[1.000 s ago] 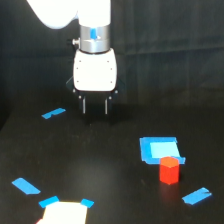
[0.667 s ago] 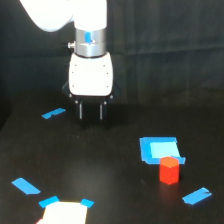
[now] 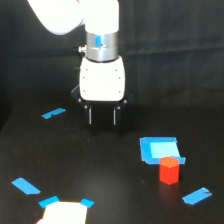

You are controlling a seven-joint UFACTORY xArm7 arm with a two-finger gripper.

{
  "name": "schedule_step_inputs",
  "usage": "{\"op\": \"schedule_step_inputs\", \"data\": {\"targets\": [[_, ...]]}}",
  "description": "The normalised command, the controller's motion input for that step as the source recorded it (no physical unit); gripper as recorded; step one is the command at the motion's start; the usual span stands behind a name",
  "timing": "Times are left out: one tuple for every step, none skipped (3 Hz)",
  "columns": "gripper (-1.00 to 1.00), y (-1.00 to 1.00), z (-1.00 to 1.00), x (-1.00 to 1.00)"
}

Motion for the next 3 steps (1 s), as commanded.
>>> {"op": "schedule_step_inputs", "data": {"targets": [[-0.67, -0.50, -0.02, -1.00], [0.38, -0.09, -0.60, 0.05], [0.17, -0.68, -1.00, 0.37]]}}
